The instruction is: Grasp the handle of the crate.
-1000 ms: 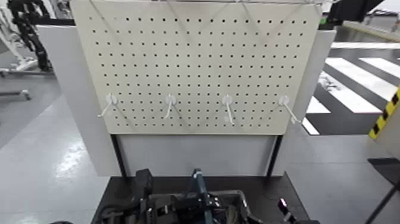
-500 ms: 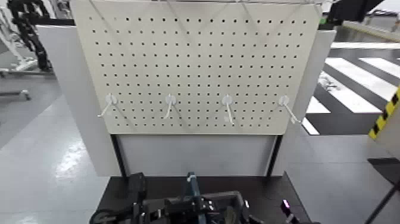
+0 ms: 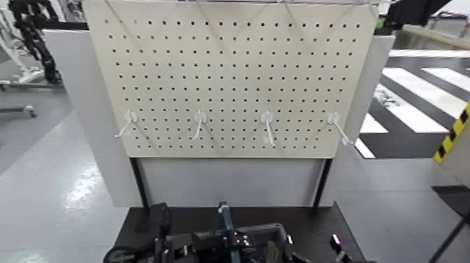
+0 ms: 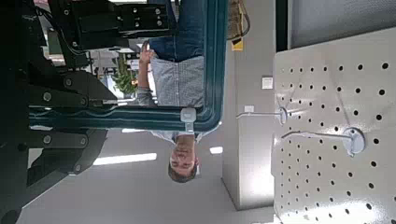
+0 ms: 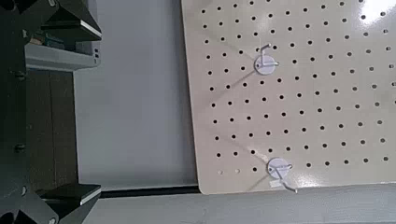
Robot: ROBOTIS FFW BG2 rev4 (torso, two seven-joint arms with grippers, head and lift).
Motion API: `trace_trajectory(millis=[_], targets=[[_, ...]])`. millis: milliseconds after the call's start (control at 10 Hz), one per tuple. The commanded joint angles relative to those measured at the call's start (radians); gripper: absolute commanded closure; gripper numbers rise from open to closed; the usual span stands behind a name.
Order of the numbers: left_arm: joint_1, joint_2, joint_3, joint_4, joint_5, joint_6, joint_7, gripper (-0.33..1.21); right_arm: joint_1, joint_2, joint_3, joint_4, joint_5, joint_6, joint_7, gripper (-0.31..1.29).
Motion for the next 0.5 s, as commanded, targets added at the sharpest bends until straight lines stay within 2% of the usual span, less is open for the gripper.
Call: trace_trajectory(millis=[100, 500], targets=[[-0.004, 0.001, -0.001, 0.002, 0.0, 0.0, 0.0, 1.18, 0.0, 0.0, 0.003, -0.001, 0.003, 0.0, -0.006, 0.15], [-0.006, 0.001, -0.006, 0.005, 0.0, 0.0, -0.003, 1.18, 0.0, 0.0, 0.0, -0.008, 0.014, 0.014, -0.011, 0.15]])
